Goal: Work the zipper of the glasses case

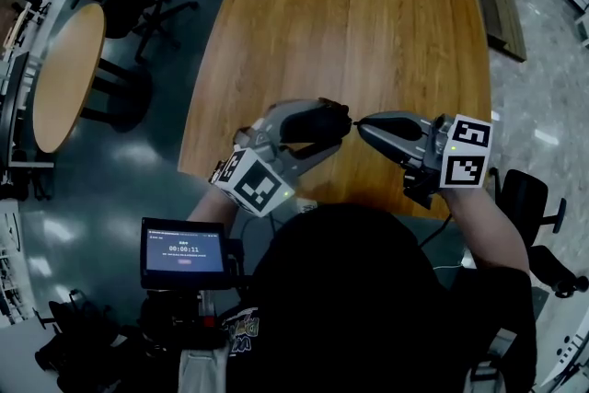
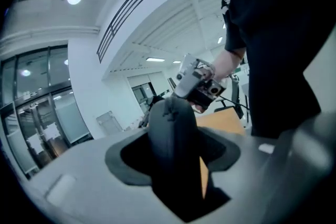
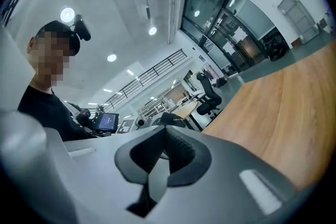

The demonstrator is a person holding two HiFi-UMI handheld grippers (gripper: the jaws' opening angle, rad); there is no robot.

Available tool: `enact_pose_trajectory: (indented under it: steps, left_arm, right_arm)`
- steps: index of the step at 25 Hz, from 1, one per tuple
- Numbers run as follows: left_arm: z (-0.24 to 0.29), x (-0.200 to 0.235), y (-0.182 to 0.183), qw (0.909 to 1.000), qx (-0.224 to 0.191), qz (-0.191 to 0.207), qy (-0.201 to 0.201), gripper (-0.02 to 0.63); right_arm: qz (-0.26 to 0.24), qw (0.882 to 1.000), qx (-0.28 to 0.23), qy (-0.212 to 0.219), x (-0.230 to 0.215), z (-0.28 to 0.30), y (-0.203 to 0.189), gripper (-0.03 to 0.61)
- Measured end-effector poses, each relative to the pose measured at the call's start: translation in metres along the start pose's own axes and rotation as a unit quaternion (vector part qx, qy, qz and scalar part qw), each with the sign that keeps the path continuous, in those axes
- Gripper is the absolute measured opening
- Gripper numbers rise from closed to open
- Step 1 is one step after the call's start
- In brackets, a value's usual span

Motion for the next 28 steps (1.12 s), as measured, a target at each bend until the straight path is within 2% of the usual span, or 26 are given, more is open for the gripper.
enact_pose_trajectory:
  steps: [5, 6, 7, 10, 12, 13, 14, 15, 18, 19, 20, 23, 25, 27, 28]
  left_arm:
    - [-0.009, 0.006, 0.012, 0.9979, -0.046, -0.044, -0.011, 0.255]
    - [-0.010, 0.009, 0.016, 0.9958, -0.058, -0.069, -0.015, 0.255]
    - [-0.012, 0.012, 0.018, 0.9912, -0.069, -0.112, -0.018, 0.256]
    - [-0.017, 0.018, 0.024, 0.9627, -0.101, -0.250, -0.021, 0.258]
    - [-0.017, 0.024, 0.026, 0.9349, -0.137, -0.327, -0.021, 0.258]
    - [-0.016, 0.028, 0.027, 0.9149, -0.158, -0.371, -0.020, 0.258]
    - [-0.015, 0.030, 0.024, 0.8898, -0.177, -0.420, -0.020, 0.258]
    - [-0.015, 0.031, 0.018, 0.8592, -0.195, -0.472, -0.024, 0.258]
    - [-0.012, 0.029, -0.005, 0.7493, -0.249, -0.611, -0.056, 0.258]
    - [-0.012, 0.026, -0.010, 0.7175, -0.265, -0.641, -0.069, 0.258]
    - [-0.011, 0.024, -0.013, 0.6930, -0.276, -0.661, -0.080, 0.258]
    - [-0.011, 0.022, -0.018, 0.6446, -0.290, -0.699, -0.106, 0.258]
    - [-0.011, 0.022, -0.022, 0.6012, -0.298, -0.731, -0.121, 0.258]
    - [-0.012, 0.022, -0.025, 0.5552, -0.309, -0.761, -0.131, 0.258]
    - [-0.011, 0.022, -0.026, 0.5377, -0.313, -0.771, -0.134, 0.258]
  right_arm:
    - [0.020, 0.999, -0.033, -0.009, -0.001, -0.002, -0.006, 0.006]
    - [0.022, 0.999, -0.039, -0.008, -0.001, -0.003, -0.006, 0.006]
    - [0.027, 0.999, -0.046, -0.007, -0.001, -0.003, -0.007, 0.006]
    - [0.058, 0.996, -0.067, 0.006, -0.004, 0.000, -0.014, 0.006]
    - [0.091, 0.992, -0.089, 0.019, -0.007, 0.004, -0.023, 0.006]
    - [0.107, 0.989, -0.103, 0.027, -0.008, 0.006, -0.028, 0.006]
    - [0.120, 0.985, -0.119, 0.035, -0.008, 0.008, -0.031, 0.006]
    - [0.130, 0.981, -0.136, 0.042, -0.008, 0.010, -0.032, 0.006]
    - [0.136, 0.973, -0.174, 0.060, -0.004, 0.017, -0.031, 0.006]
    - [0.123, 0.974, -0.177, 0.064, -0.001, 0.019, -0.030, 0.008]
    - [0.102, 0.977, -0.173, 0.065, 0.003, 0.020, -0.029, 0.010]
    - [0.003, 0.990, -0.131, 0.047, 0.017, 0.019, -0.023, 0.028]
    - [-0.087, 0.992, -0.087, 0.014, 0.028, 0.018, -0.019, 0.028]
    - [-0.194, 0.979, -0.046, -0.032, 0.041, 0.017, -0.013, 0.029]
    - [-0.248, 0.967, -0.023, -0.053, 0.048, 0.018, -0.010, 0.032]
Point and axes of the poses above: the fingertips, and each gripper's own axes: z forward along the fingers, x to its left, y out of its top, the point moved 10 cm from there along -z, backward along the fingers, and after that the axes turned 14 degrees about y, right-handed, at the moved point
